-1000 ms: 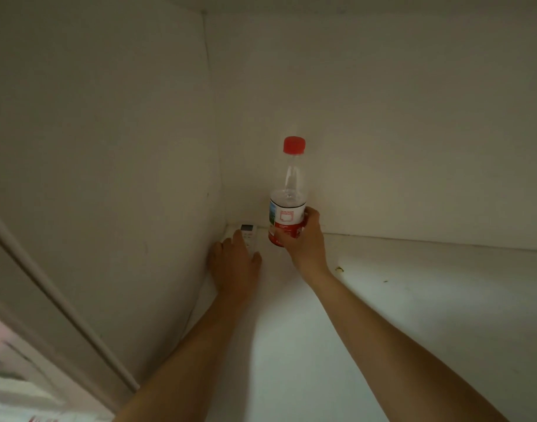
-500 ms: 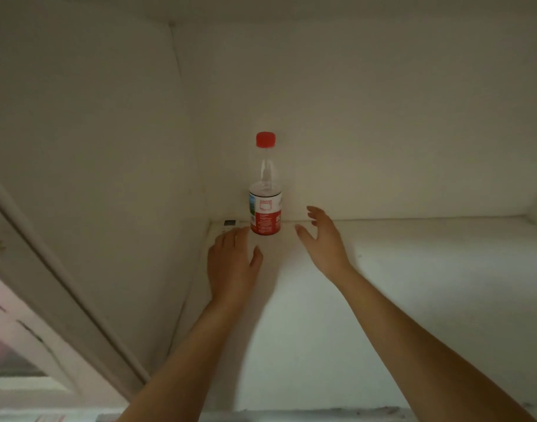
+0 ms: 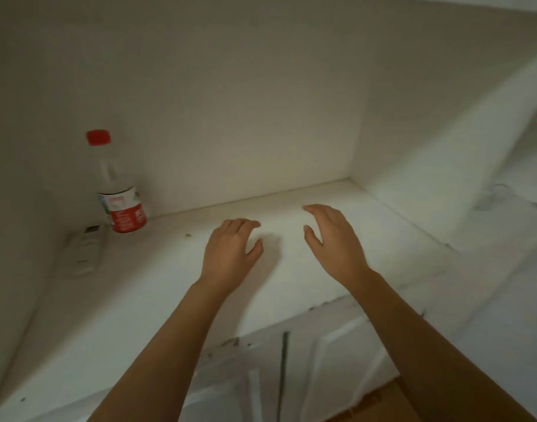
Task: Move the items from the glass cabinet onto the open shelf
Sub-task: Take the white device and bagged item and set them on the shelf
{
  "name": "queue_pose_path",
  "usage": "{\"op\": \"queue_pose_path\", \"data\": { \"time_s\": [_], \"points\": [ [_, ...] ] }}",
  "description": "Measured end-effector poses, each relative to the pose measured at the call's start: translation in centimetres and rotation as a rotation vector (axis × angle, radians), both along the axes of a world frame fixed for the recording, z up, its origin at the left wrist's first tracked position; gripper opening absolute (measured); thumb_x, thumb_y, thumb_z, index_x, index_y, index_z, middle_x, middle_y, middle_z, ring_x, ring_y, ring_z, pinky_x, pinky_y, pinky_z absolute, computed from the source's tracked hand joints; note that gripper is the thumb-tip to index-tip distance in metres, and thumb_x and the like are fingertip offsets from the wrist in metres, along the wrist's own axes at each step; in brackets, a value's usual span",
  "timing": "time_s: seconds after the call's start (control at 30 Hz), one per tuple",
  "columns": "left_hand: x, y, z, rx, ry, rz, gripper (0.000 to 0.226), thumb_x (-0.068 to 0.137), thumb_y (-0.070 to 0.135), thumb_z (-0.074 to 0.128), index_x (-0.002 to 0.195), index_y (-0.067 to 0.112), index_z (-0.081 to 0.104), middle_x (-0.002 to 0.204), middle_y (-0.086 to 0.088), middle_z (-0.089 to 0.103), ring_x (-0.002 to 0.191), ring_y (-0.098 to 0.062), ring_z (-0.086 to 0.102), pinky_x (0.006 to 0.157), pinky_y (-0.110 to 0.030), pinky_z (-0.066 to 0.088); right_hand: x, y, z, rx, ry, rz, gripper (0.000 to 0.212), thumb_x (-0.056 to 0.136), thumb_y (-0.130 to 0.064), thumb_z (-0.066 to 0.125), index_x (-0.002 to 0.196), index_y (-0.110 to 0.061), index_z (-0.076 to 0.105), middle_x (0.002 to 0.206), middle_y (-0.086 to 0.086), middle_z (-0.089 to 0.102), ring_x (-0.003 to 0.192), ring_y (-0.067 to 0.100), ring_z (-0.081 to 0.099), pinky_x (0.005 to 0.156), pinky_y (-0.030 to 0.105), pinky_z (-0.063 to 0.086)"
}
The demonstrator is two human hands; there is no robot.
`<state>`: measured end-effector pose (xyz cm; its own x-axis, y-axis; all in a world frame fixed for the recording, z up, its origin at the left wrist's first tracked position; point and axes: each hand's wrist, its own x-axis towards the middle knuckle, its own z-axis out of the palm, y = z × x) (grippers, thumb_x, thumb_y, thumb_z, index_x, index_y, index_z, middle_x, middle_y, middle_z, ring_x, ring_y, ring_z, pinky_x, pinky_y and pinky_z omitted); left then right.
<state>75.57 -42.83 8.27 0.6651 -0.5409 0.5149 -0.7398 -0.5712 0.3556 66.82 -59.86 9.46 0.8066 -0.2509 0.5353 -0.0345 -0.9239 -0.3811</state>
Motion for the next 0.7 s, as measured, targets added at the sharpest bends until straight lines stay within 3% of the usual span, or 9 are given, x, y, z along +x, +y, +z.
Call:
{"op": "queue_pose_path", "data": {
  "time_s": [0.2,0.47,0.7],
  "points": [
    [-7.0,-8.6,-0.5,-0.011,0.030,-0.179,0.029,0.085,0.020,0.058,0.112,0.011,0.060,0.115,-0.009,0.065,0.109,-0.029,0.056,0.092,-0.039,0.043,-11.6,-7.8,-0.9,0.007,0.022,-0.216,0.039,0.087,-0.022,0.042,0.122,-0.008,0.051,0.122,0.010,0.059,0.114,0.025,0.052,0.096,0.027,0.034],
    [-16.0,-19.7,-1.2,0.007,0.062,-0.384,0.031,0.088,0.023,0.053,0.118,0.014,0.056,0.121,-0.007,0.061,0.111,-0.026,0.052,0.094,-0.036,0.039,-26.4,-14.9,-2.0,0.059,0.006,-0.513,0.036,0.092,-0.018,0.046,0.127,-0.011,0.046,0.128,0.010,0.054,0.120,0.022,0.047,0.098,0.026,0.031],
    [-21.5,-26.8,-0.9,-0.071,0.121,-0.489,0.031,0.089,0.018,0.052,0.119,0.011,0.054,0.119,-0.011,0.061,0.107,-0.028,0.054,0.090,-0.035,0.040,-33.9,-19.0,-2.9,0.091,-0.014,-0.676,0.034,0.092,-0.017,0.048,0.125,-0.011,0.047,0.125,0.010,0.056,0.115,0.023,0.050,0.095,0.022,0.030]
  ]
}}
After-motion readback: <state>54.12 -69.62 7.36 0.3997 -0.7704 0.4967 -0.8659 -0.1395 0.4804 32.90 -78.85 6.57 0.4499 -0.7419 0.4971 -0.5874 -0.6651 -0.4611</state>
